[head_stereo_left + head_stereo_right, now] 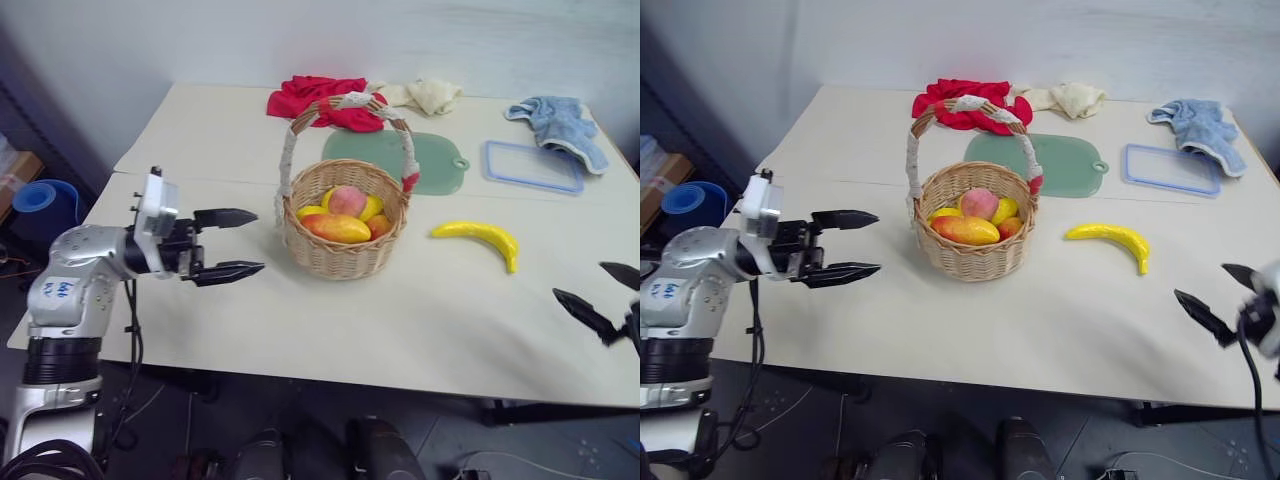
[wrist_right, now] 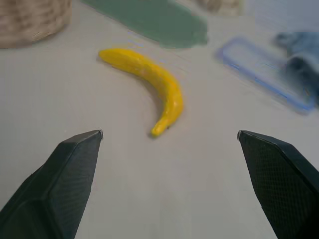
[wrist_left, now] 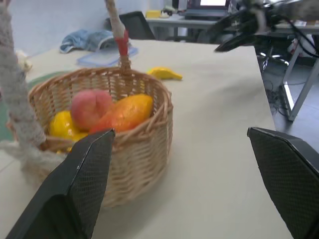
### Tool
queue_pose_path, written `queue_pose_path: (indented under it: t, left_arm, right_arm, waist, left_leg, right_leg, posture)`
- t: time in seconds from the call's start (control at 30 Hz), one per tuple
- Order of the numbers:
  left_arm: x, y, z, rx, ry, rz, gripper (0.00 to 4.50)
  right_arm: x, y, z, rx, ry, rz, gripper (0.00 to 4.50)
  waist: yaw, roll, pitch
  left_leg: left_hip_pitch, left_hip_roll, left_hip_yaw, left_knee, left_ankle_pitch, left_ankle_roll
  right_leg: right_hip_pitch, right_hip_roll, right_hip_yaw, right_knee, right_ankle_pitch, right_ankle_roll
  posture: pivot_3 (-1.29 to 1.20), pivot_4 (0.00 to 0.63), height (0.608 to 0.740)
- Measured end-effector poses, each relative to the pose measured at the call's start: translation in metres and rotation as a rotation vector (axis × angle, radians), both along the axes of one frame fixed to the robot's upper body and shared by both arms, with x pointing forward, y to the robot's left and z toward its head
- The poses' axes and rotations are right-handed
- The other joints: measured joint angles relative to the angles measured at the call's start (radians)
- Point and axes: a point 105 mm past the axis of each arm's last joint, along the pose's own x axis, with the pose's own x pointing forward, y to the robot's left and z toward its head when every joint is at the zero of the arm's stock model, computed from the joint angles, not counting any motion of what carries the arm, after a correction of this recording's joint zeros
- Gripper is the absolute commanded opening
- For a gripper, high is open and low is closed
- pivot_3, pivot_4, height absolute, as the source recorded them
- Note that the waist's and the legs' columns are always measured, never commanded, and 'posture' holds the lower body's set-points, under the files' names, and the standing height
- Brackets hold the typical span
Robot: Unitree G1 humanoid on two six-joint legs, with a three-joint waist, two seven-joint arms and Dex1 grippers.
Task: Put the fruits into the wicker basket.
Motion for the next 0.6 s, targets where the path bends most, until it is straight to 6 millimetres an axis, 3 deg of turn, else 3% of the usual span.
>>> queue_pose_path:
  t: [0.03,0.07,0.2,0.33,0.43,0.53,0.6]
  left_arm:
    - [0.000,0.000,0.000,-0.003,0.006,0.003,4.47]
    - [0.001,-0.001,-0.001,-0.015,0.030,0.007,4.47]
    - [-0.002,-0.021,-0.005,-0.029,0.061,-0.062,4.47]
    - [0.002,-0.026,0.001,-0.047,0.053,-0.062,4.47]
    - [0.001,-0.031,0.005,-0.049,0.063,-0.083,4.47]
    - [0.001,-0.030,0.004,-0.043,0.081,-0.085,4.47]
    - [0.000,-0.030,0.004,-0.044,0.087,-0.087,4.50]
  right_arm:
    - [0.011,0.002,0.002,0.004,0.023,0.009,4.50]
    - [0.036,0.006,0.011,0.050,0.022,0.013,4.50]
    - [0.081,0.016,0.029,0.121,0.067,0.025,4.50]
    - [0.102,0.022,0.003,0.087,0.250,0.049,4.50]
    - [0.119,0.026,-0.018,0.086,0.334,0.013,4.50]
    - [0.125,0.016,-0.021,0.069,0.350,-0.051,4.50]
    - [0.126,0.016,-0.023,0.069,0.367,-0.054,4.09]
  waist:
    - [0.002,-0.001,0.000]
    - [0.000,-0.002,0.000]
    - [-0.001,0.002,0.003]
    - [0.001,0.001,0.003]
    - [-0.003,0.001,0.003]
    - [-0.004,0.002,0.004]
    - [-0.004,0.001,0.004]
  left_leg:
    - [0.000,0.002,-0.001,0.001,0.003,-0.005]
    - [-0.001,0.002,-0.001,0.002,0.004,-0.007]
    - [-0.006,0.002,0.003,0.003,0.004,-0.006]
    - [-0.020,0.002,0.002,0.011,0.003,-0.005]
    - [-0.023,0.001,0.005,0.015,0.002,-0.003]
    - [-0.022,0.001,0.006,0.015,0.002,-0.003]
    - [-0.022,0.001,0.006,0.015,0.002,-0.003]
  right_leg:
    - [0.000,0.003,0.000,0.000,-0.001,-0.001]
    - [0.000,0.004,0.001,-0.001,-0.001,-0.001]
    - [-0.006,0.004,0.004,-0.001,0.000,0.001]
    - [-0.016,0.005,0.007,0.001,0.002,0.003]
    - [-0.019,0.005,0.010,0.003,0.003,0.006]
    - [-0.019,0.005,0.010,0.003,0.003,0.006]
    - [-0.019,0.005,0.011,0.002,0.003,0.006]
  posture:
    - [0.00,0.150,0.740]
    - [0.00,0.150,0.740]
    - [0.00,0.150,0.740]
    - [0.00,0.150,0.740]
    - [0.00,0.150,0.740]
    - [0.00,0.150,0.740]
    - [0.00,0.150,0.740]
